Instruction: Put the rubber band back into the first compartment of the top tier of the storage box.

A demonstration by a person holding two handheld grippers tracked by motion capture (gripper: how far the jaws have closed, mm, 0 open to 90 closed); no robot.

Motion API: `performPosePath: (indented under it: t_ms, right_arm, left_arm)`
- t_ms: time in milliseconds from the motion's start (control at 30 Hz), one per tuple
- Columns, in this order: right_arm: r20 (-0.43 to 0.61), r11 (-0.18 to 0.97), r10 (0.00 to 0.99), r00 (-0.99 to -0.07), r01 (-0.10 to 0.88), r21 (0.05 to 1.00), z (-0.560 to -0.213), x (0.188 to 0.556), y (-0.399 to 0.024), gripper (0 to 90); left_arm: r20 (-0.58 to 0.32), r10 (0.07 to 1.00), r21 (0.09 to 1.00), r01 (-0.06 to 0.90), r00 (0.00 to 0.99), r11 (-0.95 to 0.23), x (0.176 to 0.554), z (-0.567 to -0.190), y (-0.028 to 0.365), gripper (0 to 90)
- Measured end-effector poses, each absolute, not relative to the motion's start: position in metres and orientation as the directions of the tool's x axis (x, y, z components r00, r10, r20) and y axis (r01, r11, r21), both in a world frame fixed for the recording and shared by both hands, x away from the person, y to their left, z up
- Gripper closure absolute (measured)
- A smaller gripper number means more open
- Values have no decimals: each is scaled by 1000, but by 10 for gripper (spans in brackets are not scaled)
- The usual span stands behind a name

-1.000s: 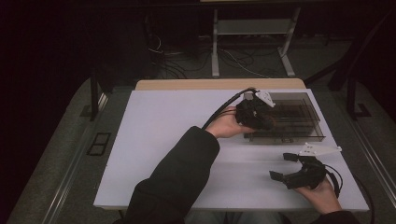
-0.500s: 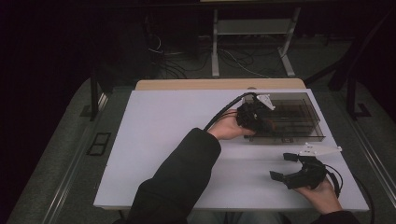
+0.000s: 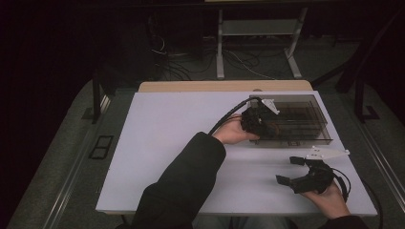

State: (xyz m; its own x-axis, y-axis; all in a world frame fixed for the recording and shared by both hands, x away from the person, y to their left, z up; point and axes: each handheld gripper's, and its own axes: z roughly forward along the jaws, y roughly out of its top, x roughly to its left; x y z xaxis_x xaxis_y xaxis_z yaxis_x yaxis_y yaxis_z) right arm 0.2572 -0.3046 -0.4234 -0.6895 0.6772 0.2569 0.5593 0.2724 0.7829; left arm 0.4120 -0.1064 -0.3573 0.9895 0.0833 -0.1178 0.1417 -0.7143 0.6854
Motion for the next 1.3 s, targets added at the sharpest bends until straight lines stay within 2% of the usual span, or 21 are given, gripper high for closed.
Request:
performPosePath:
  t_ms: [433,567,700,1000,1133,1300]
  right_arm:
    - [255,274,678,-690,559,783,-424,257,-305,4]
    - [261,271,678,-687,564,780,-423,257,-305,4]
    - [257,272,678,-689,560,783,-424,257,-305,4]
    - [256,273,677,-690,559,783,-424,257,-304,4]
    - [255,276,676,-692,558,782,-424,257,-303,4]
    - [257,275,677,-689,561,780,-424,257,-302,4]
  left_arm:
    - [-119,92,711,150,989,-687,411,-349,-102,707]
    - [-121,96,709,154,988,-688,410,-345,-99,626]
    - [-136,87,717,159,987,-678,409,-340,-94,478]
    - [-146,106,762,180,984,-623,405,-326,-73,266]
    - [-132,132,762,185,982,-620,402,-322,-64,183]
    - [-129,158,781,198,979,-593,400,-319,-52,136]
